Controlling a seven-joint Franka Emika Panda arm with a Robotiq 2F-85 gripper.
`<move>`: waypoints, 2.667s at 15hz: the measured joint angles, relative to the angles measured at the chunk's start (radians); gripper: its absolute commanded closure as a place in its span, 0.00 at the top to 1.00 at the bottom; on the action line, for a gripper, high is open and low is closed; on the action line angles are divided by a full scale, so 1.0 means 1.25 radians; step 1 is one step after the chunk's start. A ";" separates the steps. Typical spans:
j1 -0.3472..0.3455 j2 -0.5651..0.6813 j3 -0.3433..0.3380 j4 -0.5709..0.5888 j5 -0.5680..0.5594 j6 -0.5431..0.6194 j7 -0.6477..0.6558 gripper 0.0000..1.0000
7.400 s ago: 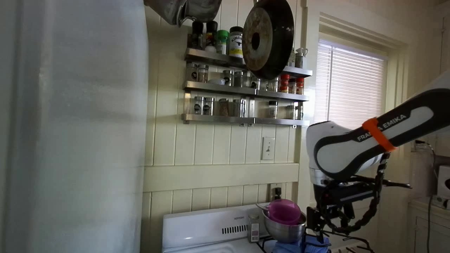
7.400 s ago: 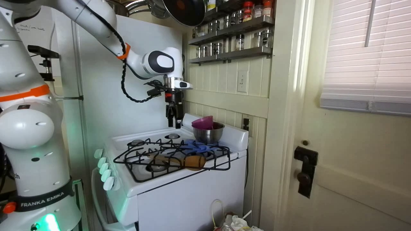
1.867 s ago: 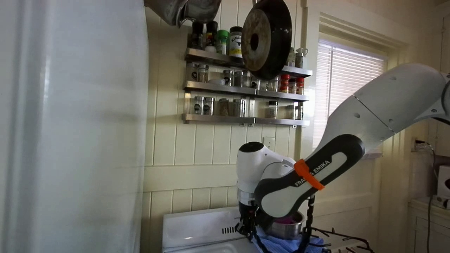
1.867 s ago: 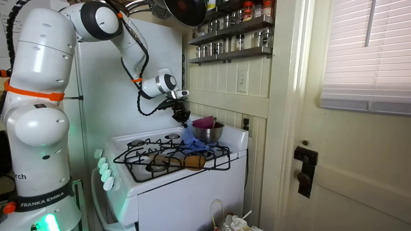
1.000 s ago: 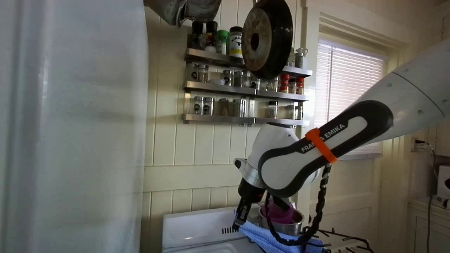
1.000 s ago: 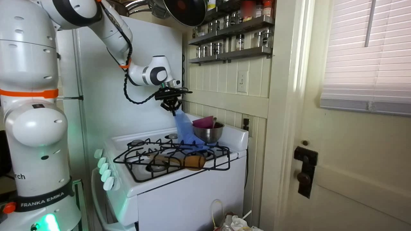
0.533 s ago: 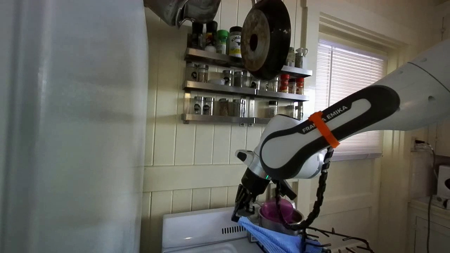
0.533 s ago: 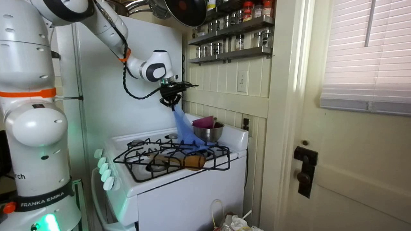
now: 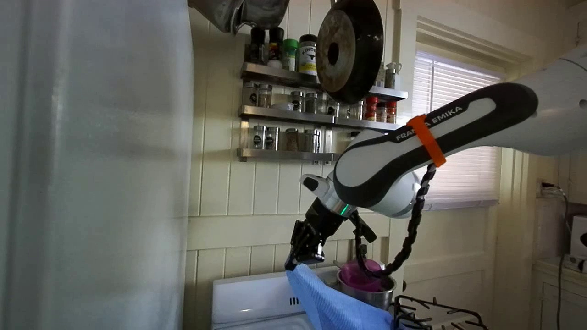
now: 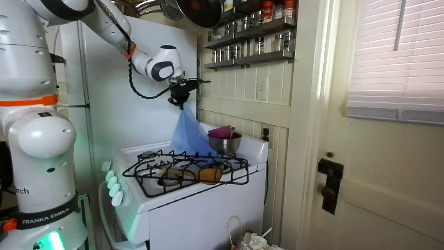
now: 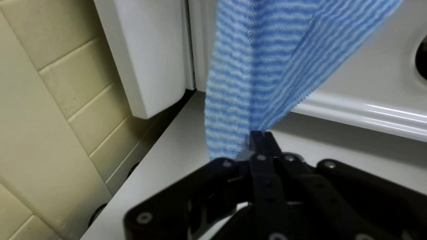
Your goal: Use the blue towel to wipe the stove
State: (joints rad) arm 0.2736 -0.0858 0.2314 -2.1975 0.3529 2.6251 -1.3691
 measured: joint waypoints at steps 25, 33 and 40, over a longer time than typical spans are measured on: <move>0.106 -0.117 -0.071 -0.011 0.169 0.071 -0.259 0.00; 0.064 -0.100 -0.028 -0.017 0.094 0.112 -0.102 0.01; 0.061 -0.099 -0.026 -0.017 0.093 0.112 -0.099 0.00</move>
State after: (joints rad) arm 0.3495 -0.2102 0.1992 -2.2193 0.4686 2.7655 -1.4928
